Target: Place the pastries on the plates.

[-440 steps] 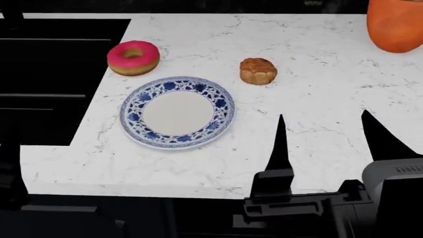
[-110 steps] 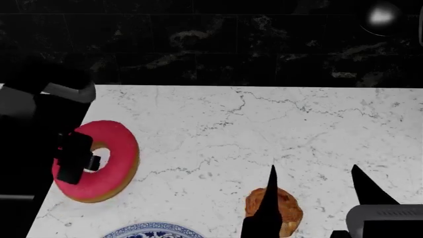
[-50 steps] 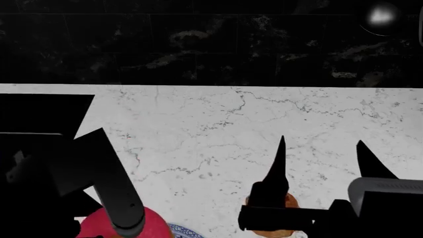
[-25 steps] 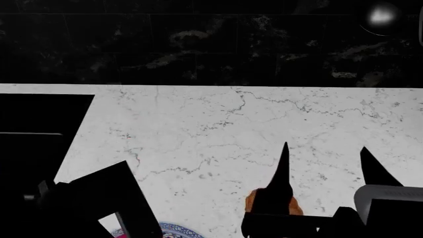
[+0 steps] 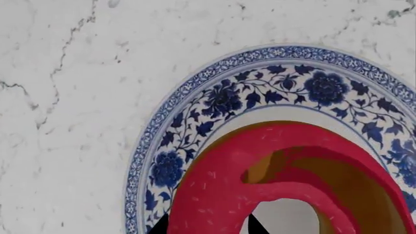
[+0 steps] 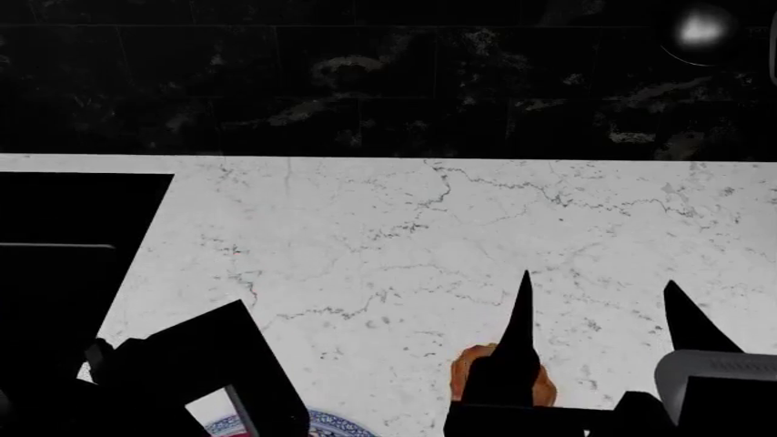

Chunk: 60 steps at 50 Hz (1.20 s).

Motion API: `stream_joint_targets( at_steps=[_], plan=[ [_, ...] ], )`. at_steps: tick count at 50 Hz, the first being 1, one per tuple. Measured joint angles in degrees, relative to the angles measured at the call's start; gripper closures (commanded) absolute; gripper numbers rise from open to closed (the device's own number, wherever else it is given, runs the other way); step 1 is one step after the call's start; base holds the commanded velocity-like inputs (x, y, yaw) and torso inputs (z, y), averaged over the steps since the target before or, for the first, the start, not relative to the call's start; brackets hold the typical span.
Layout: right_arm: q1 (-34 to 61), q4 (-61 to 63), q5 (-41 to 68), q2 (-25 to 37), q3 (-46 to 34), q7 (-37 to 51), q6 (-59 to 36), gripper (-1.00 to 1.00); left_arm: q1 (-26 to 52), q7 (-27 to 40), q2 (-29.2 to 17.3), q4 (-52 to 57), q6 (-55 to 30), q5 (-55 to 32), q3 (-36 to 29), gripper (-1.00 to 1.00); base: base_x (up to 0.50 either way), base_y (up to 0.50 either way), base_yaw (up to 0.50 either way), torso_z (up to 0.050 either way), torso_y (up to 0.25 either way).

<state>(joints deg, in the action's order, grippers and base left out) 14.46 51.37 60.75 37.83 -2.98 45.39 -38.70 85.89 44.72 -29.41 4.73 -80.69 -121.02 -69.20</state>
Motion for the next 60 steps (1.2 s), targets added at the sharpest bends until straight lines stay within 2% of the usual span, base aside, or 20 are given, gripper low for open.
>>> stream_joint_targets(
  at_steps=[5,6,16,26,38,50,60],
  plan=[
    [-0.1,0.16,0.5,0.3,0.15,0.19,-0.02,-1.0,-0.09,0.13,0.02,0.1,0.42,0.06,-0.26,1.0,0.0,0.0,0.0,0.0,0.0],
    [-0.14,0.18,0.56,0.35,0.17,0.21,-0.01,-1.0,-0.1,0.18,0.0,0.15,0.52,0.03,-0.3,-1.0,0.0,0.0,-0.01,0.0,0.0],
    [-0.44,0.53,1.3,0.76,0.32,0.58,0.02,-1.0,0.08,0.83,0.1,0.51,1.23,1.63,-0.55,-1.0,0.0,0.0,0.0,0.0,0.0],
    [-0.06,0.5,1.54,0.71,-0.01,0.81,0.06,-1.0,3.67,4.15,-1.43,4.73,3.33,-4.45,-1.3,-1.0,0.0,0.0,0.0,0.0,0.0],
    [1.63,-1.09,-0.35,-0.47,-1.72,-0.12,0.48,-1.0,11.87,8.72,-5.89,10.31,6.05,-12.85,-0.12,-1.0,0.0,0.0,0.0,0.0,0.0],
    [4.57,-3.26,-2.36,-1.07,-3.92,-1.73,0.19,-1.0,15.43,13.48,-13.85,16.49,13.0,-13.74,5.46,-1.0,0.0,0.0,0.0,0.0,0.0],
    [7.42,-4.51,-2.4,0.51,-4.48,-3.19,-0.93,-1.0,7.53,17.19,-23.2,25.06,27.61,-4.45,13.2,-1.0,0.0,0.0,0.0,0.0,0.0]
  ],
)
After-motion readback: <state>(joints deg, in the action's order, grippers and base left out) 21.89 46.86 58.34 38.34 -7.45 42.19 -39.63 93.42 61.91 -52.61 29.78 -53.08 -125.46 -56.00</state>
